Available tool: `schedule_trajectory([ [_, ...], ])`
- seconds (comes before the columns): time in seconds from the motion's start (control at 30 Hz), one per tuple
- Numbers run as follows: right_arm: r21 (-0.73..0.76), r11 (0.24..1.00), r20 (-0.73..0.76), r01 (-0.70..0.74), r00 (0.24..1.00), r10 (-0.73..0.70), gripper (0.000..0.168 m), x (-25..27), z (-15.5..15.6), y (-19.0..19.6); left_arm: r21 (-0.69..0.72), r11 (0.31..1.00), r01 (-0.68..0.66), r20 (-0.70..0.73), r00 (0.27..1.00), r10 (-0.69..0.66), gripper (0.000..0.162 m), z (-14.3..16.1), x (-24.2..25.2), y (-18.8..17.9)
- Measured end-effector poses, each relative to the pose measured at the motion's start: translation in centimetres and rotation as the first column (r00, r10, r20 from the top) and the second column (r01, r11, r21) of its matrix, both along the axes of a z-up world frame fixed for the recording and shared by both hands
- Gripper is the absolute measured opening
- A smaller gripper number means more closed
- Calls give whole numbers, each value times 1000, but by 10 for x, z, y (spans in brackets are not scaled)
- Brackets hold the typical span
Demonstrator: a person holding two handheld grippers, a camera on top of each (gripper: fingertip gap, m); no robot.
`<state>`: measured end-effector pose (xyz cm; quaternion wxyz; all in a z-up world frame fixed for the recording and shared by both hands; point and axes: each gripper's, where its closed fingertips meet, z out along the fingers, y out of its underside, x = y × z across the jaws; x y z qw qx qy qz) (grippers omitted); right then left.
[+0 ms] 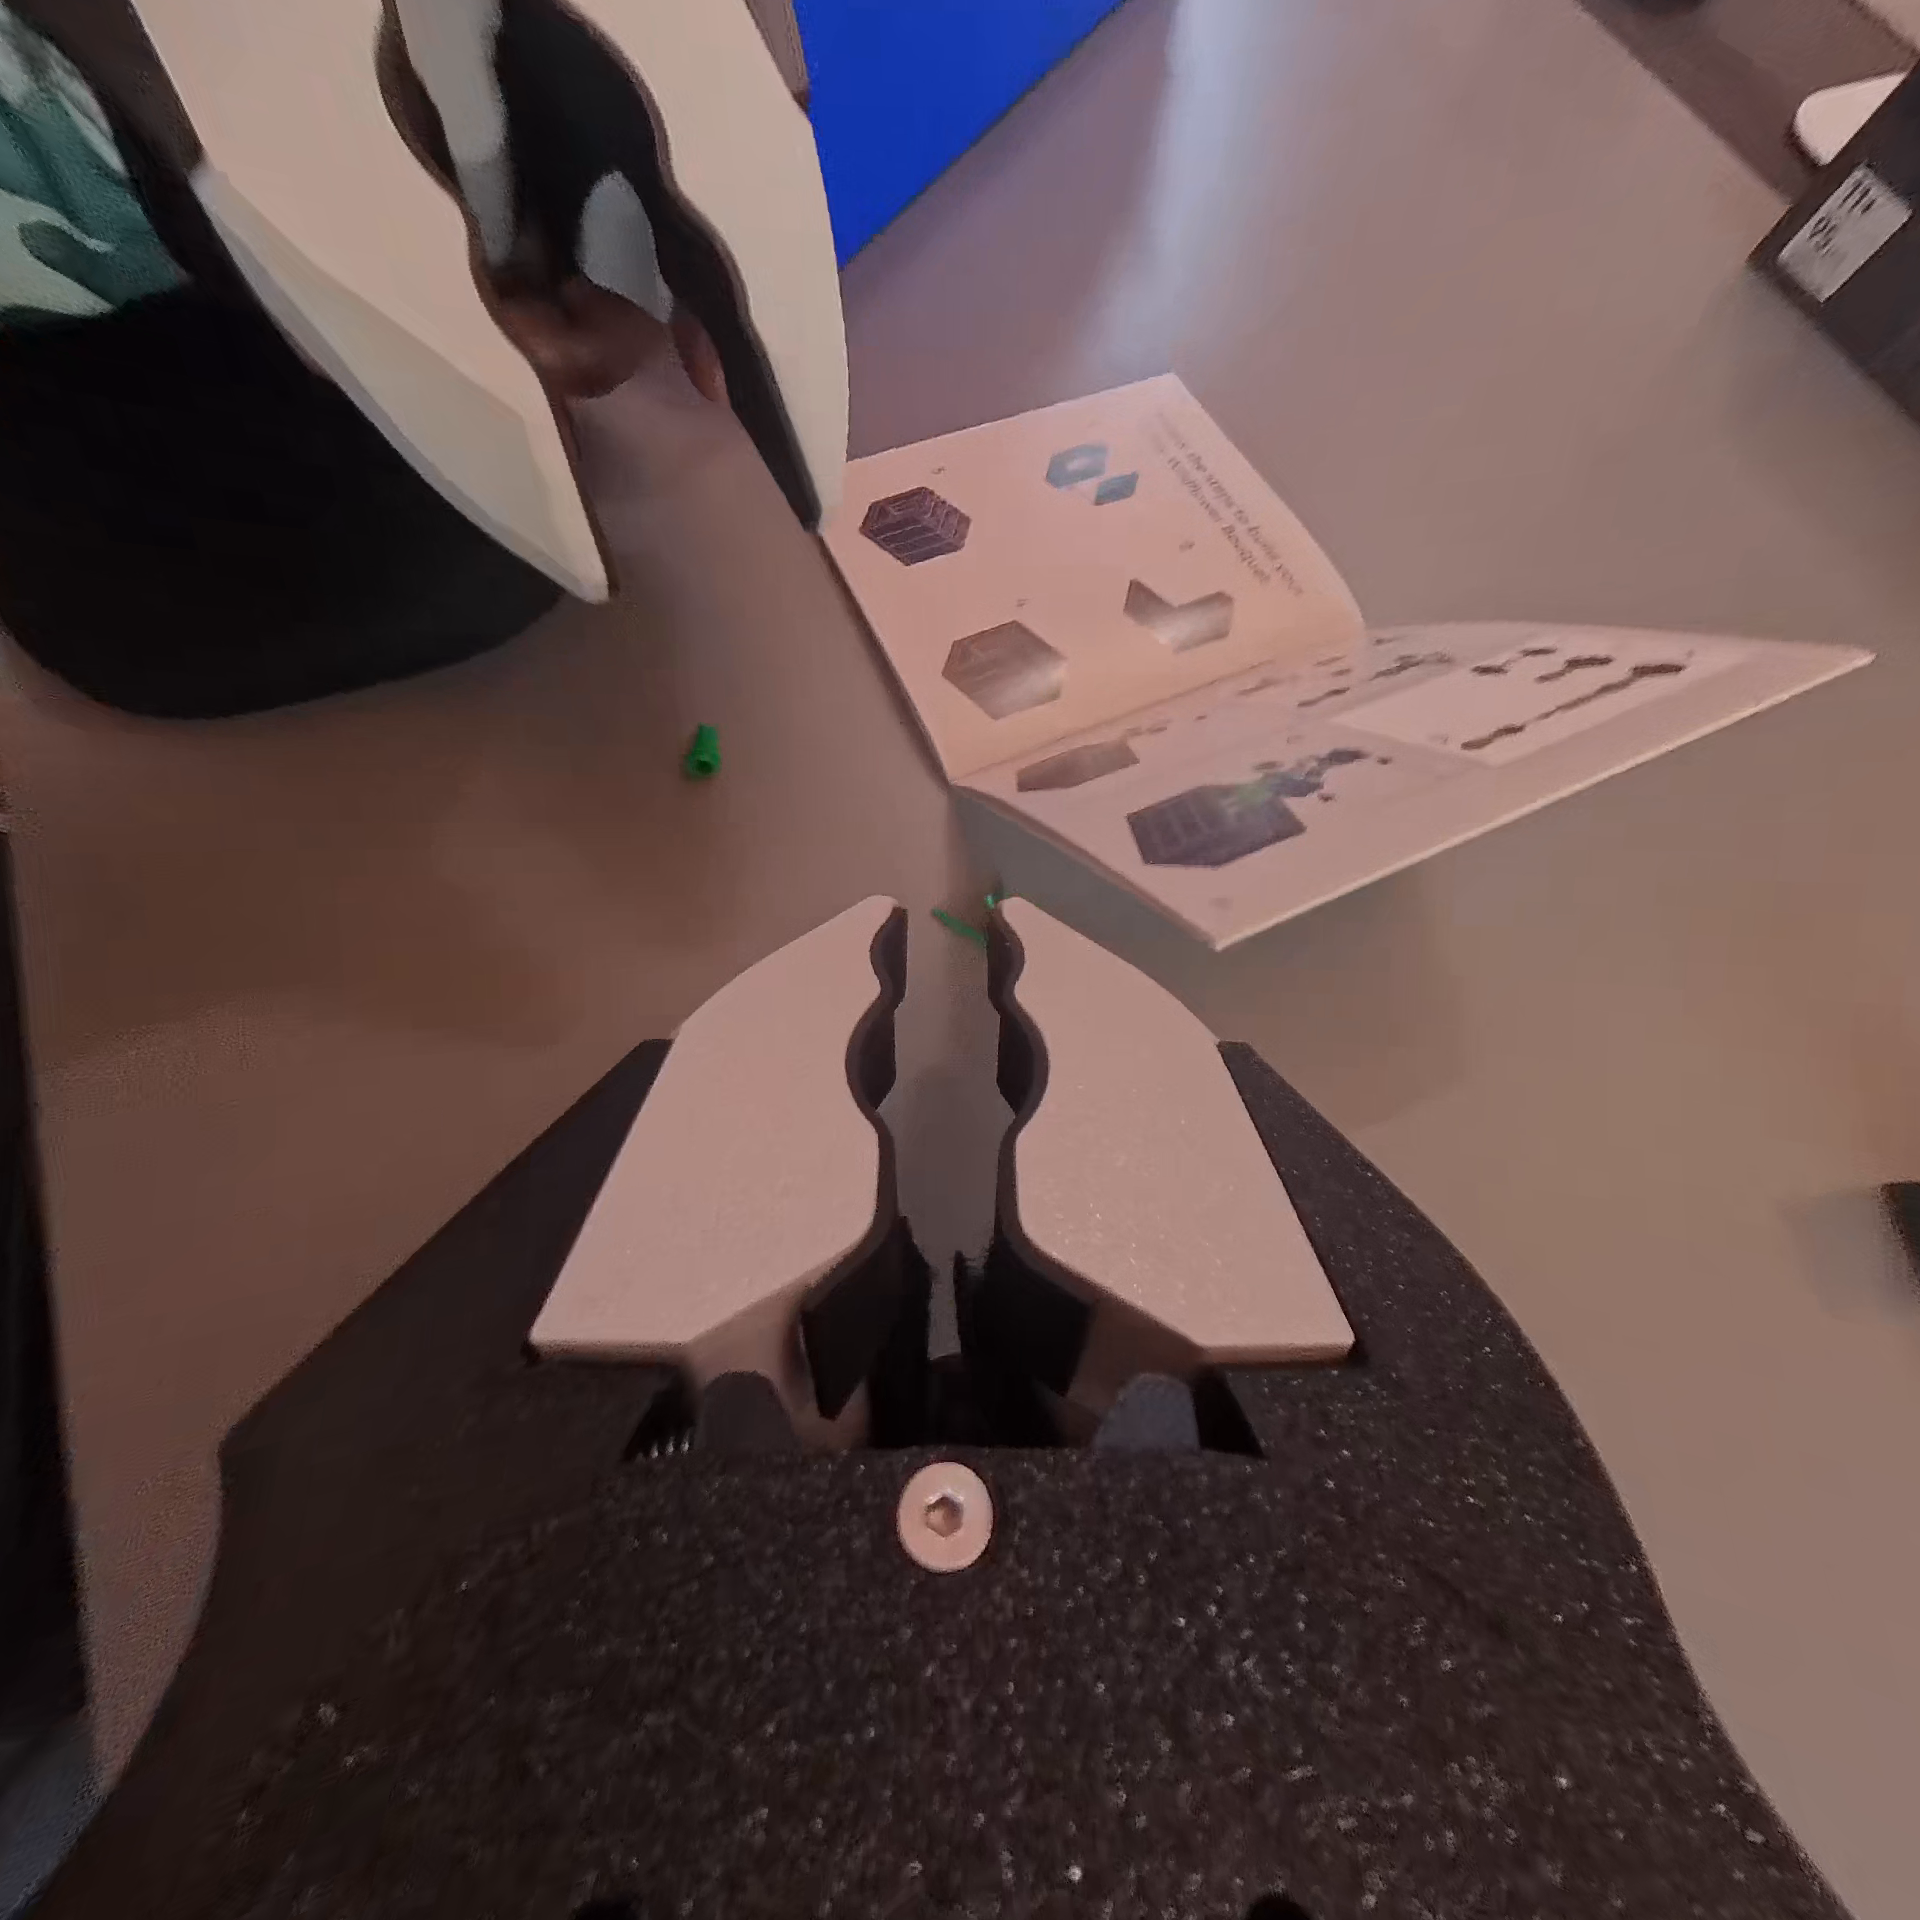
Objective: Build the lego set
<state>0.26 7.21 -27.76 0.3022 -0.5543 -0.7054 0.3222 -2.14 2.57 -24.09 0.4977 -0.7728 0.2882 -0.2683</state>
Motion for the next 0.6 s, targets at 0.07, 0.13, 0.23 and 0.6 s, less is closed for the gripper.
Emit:
schedule_trajectory([
  [0.07,57,998,26,-5,1000,3,13,-4,-5,3,33,999,-12,42,999,10,31,8,-3,0],
  [0.13,104,995,65,-8,998,1,13,-7,-14,6,71,997,-2,59,998,-2,31,13,-3,-2],
  [0.23,138,990,89,-12,996,-1,12,-11,-20,7,66,998,-3,35,999,0,31,9,-1,-1],
  [0.6,-58,994,-16,87,996,-89,2,-12,2,9,87,994,-60,1,998,60,31,7,-6,5],
])
